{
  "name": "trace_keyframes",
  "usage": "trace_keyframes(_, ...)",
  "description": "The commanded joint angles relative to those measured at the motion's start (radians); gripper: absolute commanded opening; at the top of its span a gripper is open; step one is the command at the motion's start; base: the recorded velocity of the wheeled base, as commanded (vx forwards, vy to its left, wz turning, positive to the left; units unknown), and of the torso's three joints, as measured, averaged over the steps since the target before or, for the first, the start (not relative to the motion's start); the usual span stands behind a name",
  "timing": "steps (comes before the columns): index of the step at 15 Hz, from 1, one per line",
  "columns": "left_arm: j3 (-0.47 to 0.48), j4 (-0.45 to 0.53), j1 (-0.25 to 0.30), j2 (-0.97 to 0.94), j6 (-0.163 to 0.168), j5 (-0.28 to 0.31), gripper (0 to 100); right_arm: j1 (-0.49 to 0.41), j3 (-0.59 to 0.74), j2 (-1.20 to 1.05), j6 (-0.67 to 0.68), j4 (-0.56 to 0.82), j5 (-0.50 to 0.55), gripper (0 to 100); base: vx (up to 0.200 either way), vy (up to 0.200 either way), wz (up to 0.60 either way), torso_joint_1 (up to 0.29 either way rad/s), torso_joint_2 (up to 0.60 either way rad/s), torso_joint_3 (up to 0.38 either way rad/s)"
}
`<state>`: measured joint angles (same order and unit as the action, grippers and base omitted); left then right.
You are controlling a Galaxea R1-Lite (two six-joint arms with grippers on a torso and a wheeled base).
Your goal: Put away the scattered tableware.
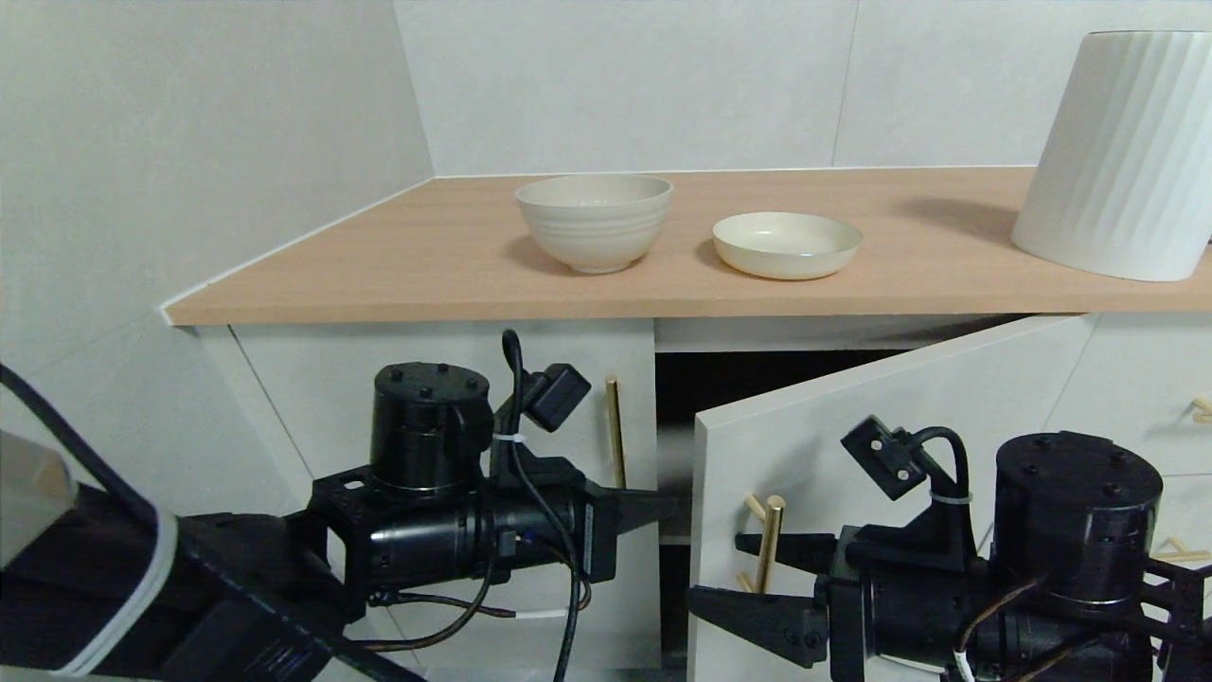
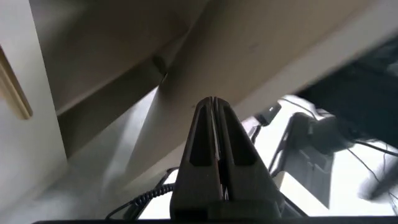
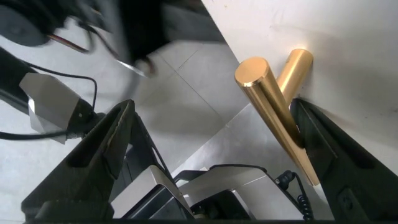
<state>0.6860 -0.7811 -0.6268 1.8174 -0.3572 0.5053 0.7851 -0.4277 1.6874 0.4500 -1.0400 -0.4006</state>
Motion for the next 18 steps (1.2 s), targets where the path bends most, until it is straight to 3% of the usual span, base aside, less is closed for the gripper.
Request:
trace_keyframes(1, -0.003, -0.047, -0.005, 0.097, -0.003, -0.019, 0, 0.000, 0.000, -0.002, -0.001, 0.000, 0.000, 100, 0.000, 0.000, 0.00, 0.000, 0.00, 0.000)
trace_keyframes(9, -0.014, -0.136, -0.059, 0.111, -0.005, -0.036, 0, -0.009, 0.021, -0.023, -0.010, -0.002, 0.023, 100, 0.000, 0.000, 0.00, 0.000, 0.00, 0.000)
trace_keyframes(18, -0.009, -0.161, -0.079, 0.109, -0.006, -0.033, 0, -0.037, 0.121, -0.103, -0.077, 0.000, 0.263, 100, 0.000, 0.000, 0.00, 0.000, 0.00, 0.000)
